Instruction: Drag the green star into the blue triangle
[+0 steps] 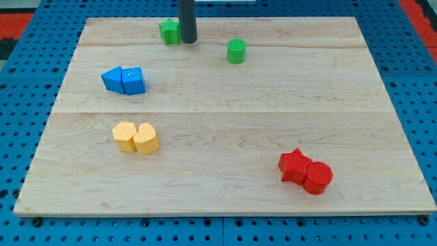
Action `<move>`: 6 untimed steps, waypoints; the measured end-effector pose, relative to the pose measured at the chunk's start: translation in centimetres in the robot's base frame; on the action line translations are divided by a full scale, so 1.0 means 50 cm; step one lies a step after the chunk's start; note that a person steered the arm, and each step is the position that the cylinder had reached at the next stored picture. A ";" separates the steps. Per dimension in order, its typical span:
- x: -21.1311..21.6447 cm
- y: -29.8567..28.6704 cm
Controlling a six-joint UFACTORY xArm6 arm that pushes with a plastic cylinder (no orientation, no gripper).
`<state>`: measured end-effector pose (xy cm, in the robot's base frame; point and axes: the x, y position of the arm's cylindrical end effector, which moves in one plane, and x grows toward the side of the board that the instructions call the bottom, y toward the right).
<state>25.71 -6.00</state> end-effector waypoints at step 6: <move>0.123 -0.278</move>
